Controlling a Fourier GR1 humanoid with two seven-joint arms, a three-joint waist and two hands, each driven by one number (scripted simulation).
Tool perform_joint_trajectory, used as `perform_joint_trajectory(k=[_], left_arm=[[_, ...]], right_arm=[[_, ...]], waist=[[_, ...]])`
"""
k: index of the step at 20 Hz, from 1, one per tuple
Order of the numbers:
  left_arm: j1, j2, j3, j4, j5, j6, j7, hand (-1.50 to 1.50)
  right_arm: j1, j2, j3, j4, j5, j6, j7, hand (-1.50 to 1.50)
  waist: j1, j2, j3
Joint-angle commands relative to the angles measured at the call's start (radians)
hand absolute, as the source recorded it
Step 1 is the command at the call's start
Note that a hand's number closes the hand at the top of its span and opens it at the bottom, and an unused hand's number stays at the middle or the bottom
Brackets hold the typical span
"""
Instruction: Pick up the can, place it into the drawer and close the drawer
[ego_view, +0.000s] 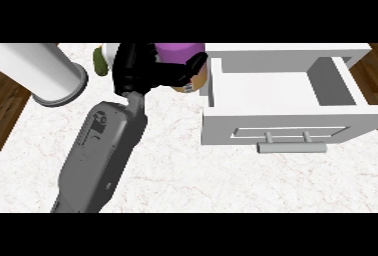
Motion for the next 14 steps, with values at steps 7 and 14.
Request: perform_joint_trajectory(k=[7,14], left_arm=[[-0.264,-0.001,-0.039,0.217,0.052,0.12,-0.006,1.5],[-0.397,-0.001,-0.086,0.361,0.134,0.181,-0.057,1.5]], right_arm=[[-0.022,0.003,0.02,-0.022,0.0,-0.004,0.033,-1.5],[-0.036,-0.014,-0.015,0.008,-0.014,-0.006,0.014,-1.5]], waist=[[-0.008,0.002,0.0],[-0.016,0.002,0.0]])
